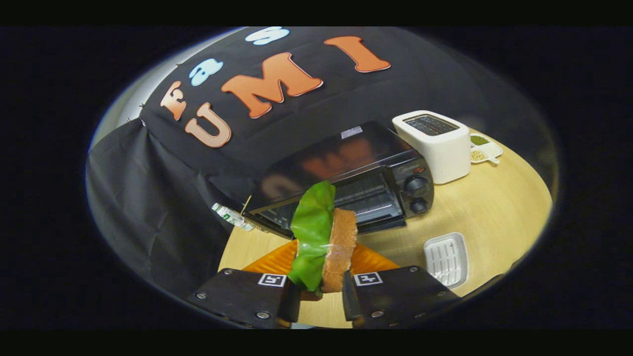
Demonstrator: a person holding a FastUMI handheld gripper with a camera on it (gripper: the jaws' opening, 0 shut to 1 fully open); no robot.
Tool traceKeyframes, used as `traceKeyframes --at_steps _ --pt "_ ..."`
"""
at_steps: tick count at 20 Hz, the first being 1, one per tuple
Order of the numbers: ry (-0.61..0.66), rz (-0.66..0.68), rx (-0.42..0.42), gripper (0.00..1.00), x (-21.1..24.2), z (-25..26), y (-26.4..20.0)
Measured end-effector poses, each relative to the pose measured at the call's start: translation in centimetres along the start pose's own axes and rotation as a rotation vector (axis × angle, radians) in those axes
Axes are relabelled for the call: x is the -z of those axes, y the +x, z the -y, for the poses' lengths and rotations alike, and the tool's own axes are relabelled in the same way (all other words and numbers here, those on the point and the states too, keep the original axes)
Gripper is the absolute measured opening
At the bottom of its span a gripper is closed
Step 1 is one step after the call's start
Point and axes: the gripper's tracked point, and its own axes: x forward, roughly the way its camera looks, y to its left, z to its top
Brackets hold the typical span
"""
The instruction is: Open the toaster oven, put the food inside, and close the toaster oven door.
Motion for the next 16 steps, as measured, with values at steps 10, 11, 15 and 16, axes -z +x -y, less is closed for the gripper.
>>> traceKeyframes --at_steps 10,11,15,16 --pt "0.113 0.006 -0.017 0.35 2.4 -1.9 5.4" --pt "0.131 0.021 -0.029 0.35 2.2 -2.0 5.9" --pt "0.216 0.068 -0.05 0.35 1.1 -1.5 7.6" --pt "0.24 0.089 -0.063 0.35 0.6 -1.4 8.0"
